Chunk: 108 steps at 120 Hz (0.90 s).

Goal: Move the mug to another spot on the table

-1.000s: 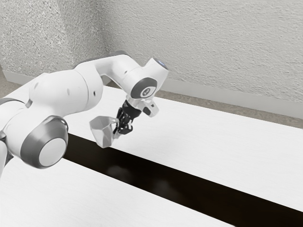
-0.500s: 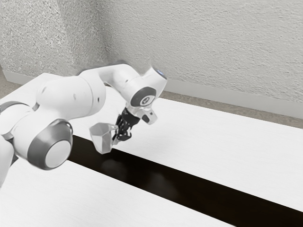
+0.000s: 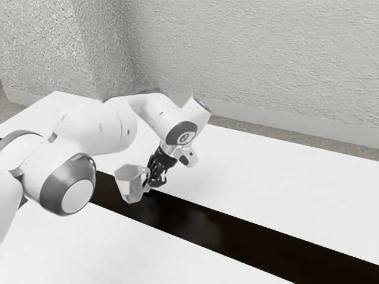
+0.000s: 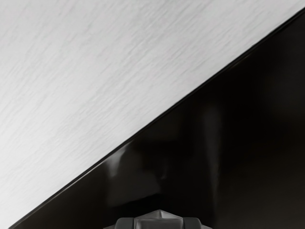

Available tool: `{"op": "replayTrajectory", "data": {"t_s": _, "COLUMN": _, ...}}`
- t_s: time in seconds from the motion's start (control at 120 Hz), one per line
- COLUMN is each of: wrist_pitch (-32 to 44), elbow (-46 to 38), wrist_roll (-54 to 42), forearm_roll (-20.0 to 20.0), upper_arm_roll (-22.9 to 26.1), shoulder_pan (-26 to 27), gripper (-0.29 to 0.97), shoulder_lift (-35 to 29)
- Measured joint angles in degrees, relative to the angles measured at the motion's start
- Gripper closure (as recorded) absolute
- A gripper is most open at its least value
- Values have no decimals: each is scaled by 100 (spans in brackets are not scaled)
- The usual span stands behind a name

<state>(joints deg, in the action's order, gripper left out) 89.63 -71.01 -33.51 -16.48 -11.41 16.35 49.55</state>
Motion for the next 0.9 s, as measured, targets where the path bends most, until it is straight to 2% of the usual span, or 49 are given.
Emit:
{"op": "replayTrajectory", "data": {"t_s": 0.3, "wrist_pitch": 132, "elbow": -82, "wrist_roll": 20, "forearm_roll": 58, "upper_arm_roll": -1, "shoulder_pan": 16, "gripper": 68, "shoulder_lift": 24}}
{"op": "replayTrajectory", "data": {"t_s": 0.458, "wrist_pitch": 160, "elbow": -98, "wrist_roll": 13, "forearm_roll": 100, "upper_arm_roll": -1, "shoulder_pan": 9, "gripper": 37, "shoulder_lift": 27}}
{"op": "replayTrajectory", "data": {"t_s": 0.567, "wrist_pitch": 171, "elbow": -99, "wrist_roll": 8, "forearm_roll": 114, "upper_arm_roll": -1, "shoulder_pan": 9, "gripper": 22, "shoulder_lift": 23}}
{"op": "replayTrajectory", "data": {"t_s": 0.708, "wrist_pitch": 178, "elbow": -92, "wrist_roll": 3, "forearm_roll": 153, "upper_arm_roll": -1, "shoulder_pan": 9, "gripper": 11, "shoulder_lift": 17}}
{"op": "replayTrajectory", "data": {"t_s": 0.9, "wrist_pitch": 290, "elbow": -63, "wrist_roll": -84, "forearm_roll": 136, "upper_arm_roll": -20, "shoulder_pan": 9, "gripper": 5, "shoulder_lift": -4}}
